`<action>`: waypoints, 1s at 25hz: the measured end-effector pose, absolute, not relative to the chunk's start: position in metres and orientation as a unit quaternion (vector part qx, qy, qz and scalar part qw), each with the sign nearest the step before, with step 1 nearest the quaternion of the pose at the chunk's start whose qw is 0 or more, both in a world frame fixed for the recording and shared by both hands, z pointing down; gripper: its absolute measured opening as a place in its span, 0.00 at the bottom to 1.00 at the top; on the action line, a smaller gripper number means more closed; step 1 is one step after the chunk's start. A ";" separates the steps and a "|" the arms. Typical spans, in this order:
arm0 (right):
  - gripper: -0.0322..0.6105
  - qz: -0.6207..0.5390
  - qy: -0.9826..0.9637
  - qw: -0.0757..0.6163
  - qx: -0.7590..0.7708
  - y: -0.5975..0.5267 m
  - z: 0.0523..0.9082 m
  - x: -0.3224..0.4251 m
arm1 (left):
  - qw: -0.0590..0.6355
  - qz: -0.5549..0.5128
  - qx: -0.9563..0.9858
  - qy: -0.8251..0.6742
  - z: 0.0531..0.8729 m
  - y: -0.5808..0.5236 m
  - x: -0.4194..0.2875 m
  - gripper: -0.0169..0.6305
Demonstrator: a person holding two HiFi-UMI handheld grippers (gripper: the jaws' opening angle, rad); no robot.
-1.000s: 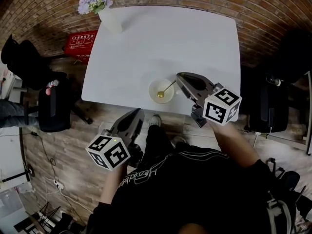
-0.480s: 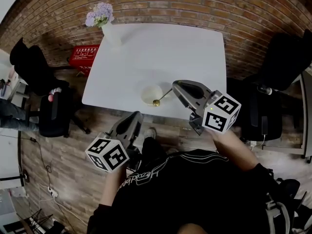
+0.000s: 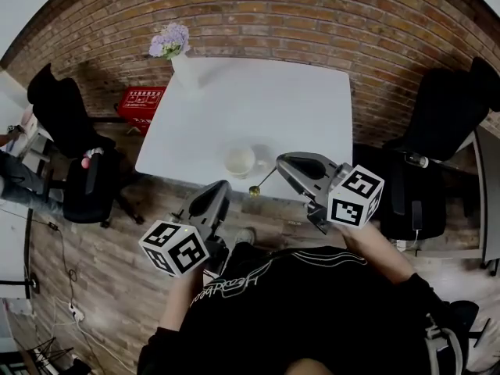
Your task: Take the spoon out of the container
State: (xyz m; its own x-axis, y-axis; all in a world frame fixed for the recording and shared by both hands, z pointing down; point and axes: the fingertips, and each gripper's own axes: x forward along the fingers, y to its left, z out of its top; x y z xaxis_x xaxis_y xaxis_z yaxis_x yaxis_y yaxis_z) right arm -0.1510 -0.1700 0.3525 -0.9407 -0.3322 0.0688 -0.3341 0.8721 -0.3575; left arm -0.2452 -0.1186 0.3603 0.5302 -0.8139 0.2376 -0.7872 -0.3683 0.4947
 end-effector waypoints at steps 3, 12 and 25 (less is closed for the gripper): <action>0.05 0.180 -0.970 0.010 0.161 -0.160 0.350 -0.155 | 0.279 -0.026 0.830 -0.483 0.353 -0.115 -0.246 0.03; 0.05 0.160 -0.974 0.005 0.163 -0.156 0.341 -0.157 | 0.272 -0.024 0.835 -0.478 0.345 -0.115 -0.245 0.03; 0.05 0.166 -0.973 0.005 0.159 -0.154 0.340 -0.153 | 0.262 -0.023 0.837 -0.480 0.341 -0.110 -0.240 0.03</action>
State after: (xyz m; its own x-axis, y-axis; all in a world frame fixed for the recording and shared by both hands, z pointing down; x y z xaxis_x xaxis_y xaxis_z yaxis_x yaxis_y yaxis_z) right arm -0.1532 -0.1543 0.3395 -0.9494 -0.3078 0.0632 -0.3113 0.8941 -0.3220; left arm -0.2402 -0.1105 0.3411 0.5385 -0.8155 0.2119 -0.7910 -0.4026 0.4607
